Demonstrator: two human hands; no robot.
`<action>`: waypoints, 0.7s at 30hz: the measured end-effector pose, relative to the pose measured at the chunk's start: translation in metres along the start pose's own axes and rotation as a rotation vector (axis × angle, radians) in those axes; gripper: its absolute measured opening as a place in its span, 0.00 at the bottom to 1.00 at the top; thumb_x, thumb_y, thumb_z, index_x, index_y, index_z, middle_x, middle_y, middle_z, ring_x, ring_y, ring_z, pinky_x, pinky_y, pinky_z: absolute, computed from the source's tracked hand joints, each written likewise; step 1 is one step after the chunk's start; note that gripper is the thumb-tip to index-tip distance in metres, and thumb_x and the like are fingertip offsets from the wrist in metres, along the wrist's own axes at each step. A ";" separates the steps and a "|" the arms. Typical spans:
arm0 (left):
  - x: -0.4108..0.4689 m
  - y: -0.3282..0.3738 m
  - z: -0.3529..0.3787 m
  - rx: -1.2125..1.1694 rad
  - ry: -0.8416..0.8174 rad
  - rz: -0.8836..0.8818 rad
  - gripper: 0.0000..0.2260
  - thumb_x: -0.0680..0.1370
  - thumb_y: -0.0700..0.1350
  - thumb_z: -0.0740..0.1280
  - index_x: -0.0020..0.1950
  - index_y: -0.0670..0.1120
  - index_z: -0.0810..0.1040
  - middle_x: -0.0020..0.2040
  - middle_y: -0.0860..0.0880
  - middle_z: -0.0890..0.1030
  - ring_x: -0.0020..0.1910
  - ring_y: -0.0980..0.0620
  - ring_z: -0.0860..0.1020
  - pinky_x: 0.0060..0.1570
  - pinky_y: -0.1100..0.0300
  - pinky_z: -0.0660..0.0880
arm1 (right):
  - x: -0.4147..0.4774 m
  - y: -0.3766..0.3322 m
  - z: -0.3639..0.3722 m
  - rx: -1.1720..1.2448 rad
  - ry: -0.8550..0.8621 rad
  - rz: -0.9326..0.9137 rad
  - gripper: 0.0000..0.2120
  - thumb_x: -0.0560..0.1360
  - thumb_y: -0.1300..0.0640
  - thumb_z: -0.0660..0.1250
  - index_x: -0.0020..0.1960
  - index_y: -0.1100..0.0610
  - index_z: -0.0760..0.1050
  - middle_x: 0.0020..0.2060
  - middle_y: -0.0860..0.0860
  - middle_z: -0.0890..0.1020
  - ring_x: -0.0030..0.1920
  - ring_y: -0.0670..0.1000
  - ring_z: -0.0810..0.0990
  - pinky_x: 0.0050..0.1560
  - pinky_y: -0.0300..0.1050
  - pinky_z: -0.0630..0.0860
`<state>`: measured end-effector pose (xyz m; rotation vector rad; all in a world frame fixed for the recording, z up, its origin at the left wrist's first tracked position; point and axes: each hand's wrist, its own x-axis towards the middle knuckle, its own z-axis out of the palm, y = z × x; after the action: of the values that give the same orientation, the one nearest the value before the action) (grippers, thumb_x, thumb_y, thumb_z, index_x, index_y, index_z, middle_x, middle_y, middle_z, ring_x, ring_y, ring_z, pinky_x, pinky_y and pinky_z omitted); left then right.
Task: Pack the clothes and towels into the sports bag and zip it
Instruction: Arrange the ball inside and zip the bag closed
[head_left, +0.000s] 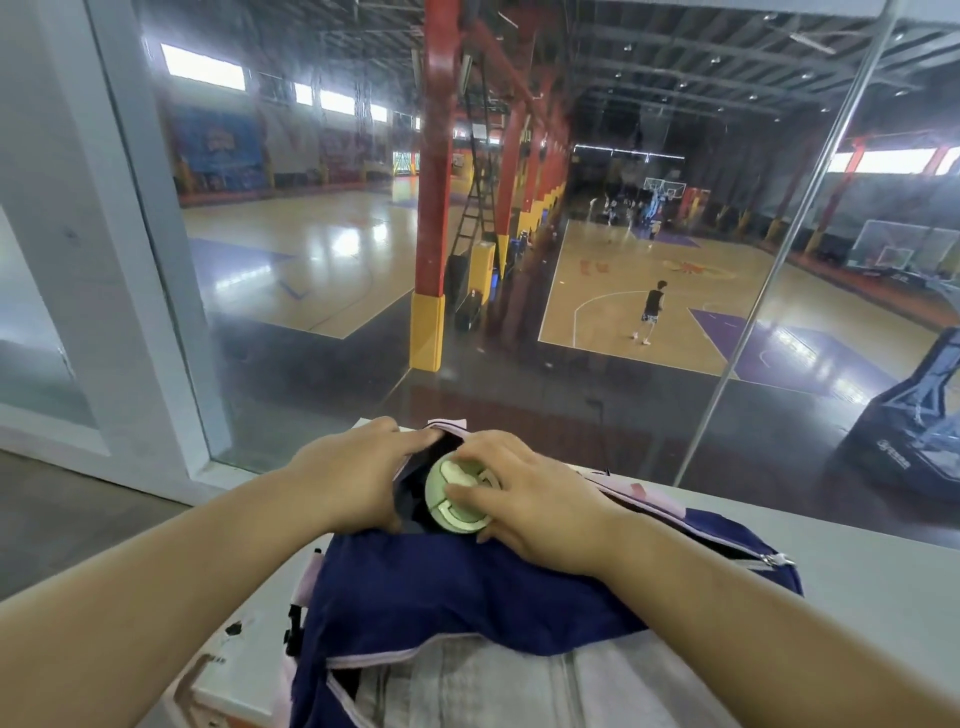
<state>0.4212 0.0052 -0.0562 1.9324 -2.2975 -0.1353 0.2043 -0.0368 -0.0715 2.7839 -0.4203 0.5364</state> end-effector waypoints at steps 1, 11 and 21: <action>0.000 0.000 0.000 0.002 -0.002 -0.001 0.39 0.61 0.64 0.73 0.68 0.67 0.57 0.51 0.55 0.71 0.52 0.52 0.74 0.48 0.50 0.77 | 0.000 0.001 0.004 -0.059 -0.014 -0.034 0.19 0.67 0.55 0.74 0.56 0.57 0.79 0.58 0.55 0.77 0.58 0.55 0.69 0.52 0.49 0.77; 0.000 0.008 -0.002 0.059 -0.068 -0.019 0.38 0.63 0.56 0.73 0.70 0.60 0.59 0.48 0.57 0.66 0.53 0.50 0.74 0.48 0.51 0.76 | -0.001 -0.007 0.010 0.025 -0.436 0.069 0.24 0.78 0.47 0.49 0.65 0.54 0.74 0.69 0.49 0.71 0.66 0.55 0.68 0.69 0.54 0.61; -0.026 0.019 0.008 -0.106 0.125 0.022 0.19 0.68 0.63 0.67 0.56 0.59 0.77 0.56 0.61 0.74 0.57 0.54 0.72 0.57 0.54 0.71 | -0.039 -0.024 -0.055 0.268 -0.312 0.423 0.13 0.78 0.47 0.59 0.59 0.48 0.76 0.55 0.44 0.79 0.56 0.48 0.75 0.56 0.50 0.73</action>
<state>0.4061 0.0334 -0.0625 1.8104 -2.1851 -0.1267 0.1604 0.0114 -0.0427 3.0545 -1.0956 0.2526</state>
